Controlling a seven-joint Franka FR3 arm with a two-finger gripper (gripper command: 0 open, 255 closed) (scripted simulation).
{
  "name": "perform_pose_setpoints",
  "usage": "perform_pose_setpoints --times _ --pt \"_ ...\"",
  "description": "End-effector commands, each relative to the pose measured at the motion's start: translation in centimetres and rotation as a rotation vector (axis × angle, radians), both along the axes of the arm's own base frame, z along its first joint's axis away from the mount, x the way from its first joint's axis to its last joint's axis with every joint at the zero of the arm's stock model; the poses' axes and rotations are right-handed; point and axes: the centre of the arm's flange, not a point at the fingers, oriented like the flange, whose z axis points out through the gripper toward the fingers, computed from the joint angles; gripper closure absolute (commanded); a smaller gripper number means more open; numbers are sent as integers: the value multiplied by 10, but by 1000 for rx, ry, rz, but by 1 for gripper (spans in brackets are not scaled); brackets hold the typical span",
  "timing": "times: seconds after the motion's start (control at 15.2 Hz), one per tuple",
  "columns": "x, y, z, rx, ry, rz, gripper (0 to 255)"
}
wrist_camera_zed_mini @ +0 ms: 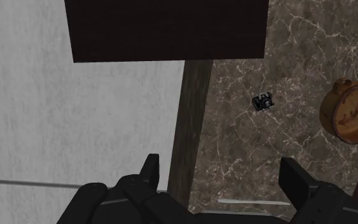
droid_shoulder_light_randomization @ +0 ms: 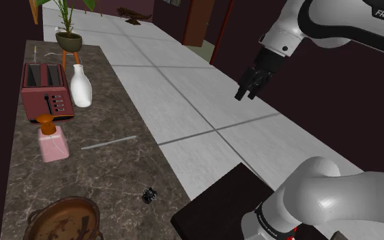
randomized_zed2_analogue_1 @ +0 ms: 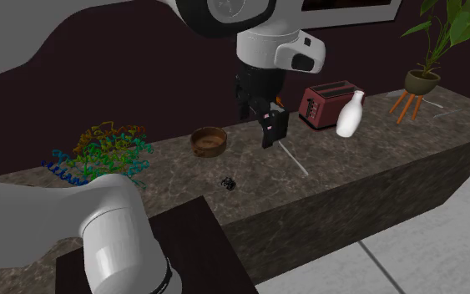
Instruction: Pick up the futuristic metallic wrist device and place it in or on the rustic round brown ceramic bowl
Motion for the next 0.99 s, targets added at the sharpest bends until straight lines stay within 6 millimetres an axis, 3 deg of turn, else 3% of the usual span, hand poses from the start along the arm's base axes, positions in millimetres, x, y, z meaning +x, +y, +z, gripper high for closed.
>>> perform_pose_setpoints --times 0.0,0.92 --pt "0 0 0 0 0 0 0" --pt "33 113 -149 -62 21 36 0"
